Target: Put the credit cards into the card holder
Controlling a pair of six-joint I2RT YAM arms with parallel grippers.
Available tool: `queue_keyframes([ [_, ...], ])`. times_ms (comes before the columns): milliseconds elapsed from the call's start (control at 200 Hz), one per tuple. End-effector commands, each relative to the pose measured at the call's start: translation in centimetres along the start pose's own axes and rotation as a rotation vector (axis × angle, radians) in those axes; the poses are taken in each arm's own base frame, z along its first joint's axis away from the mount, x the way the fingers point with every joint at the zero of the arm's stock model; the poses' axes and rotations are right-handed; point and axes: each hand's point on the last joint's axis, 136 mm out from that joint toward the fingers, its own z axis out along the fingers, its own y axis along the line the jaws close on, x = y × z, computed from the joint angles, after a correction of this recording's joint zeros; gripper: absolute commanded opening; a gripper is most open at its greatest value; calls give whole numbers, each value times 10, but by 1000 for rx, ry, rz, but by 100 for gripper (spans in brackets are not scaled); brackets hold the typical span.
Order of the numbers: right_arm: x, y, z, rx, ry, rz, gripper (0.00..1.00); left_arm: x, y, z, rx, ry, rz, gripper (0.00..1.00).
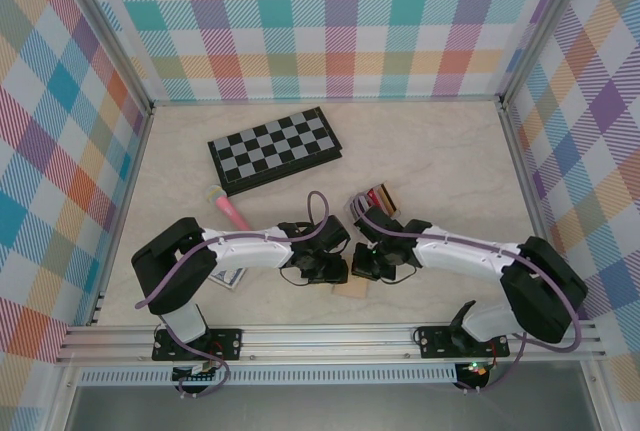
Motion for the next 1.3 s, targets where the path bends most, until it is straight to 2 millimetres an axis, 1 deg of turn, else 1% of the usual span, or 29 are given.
queue_keyframes([
  [0,-3,1,2,15,6,2,0,2,-8,13,18,1,22,39],
  [170,1,-19,9,101,21,24,0,2,-9,13,20,2,23,38],
  [425,9,-36,8,131,28,42,0,2,-8,14,15,2,24,38],
  [600,6,-36,9,135,15,45,0,2,-8,15,16,5,21,38],
  [730,2,-33,7,118,0,45,0,2,-8,14,17,2,23,38],
  [835,-2,-15,2,48,-6,15,0,2,-7,14,14,4,22,38],
  [920,-4,-3,-8,-1,-26,4,0,3,-7,15,15,6,23,38],
  [980,-7,-3,-13,-3,-46,7,0,2,-8,14,16,3,23,38],
  [1035,-8,-6,-14,3,-49,13,0,2,-7,14,16,3,23,38],
  [1295,-7,-5,-2,-4,-19,27,0,2,-8,14,21,3,20,38],
])
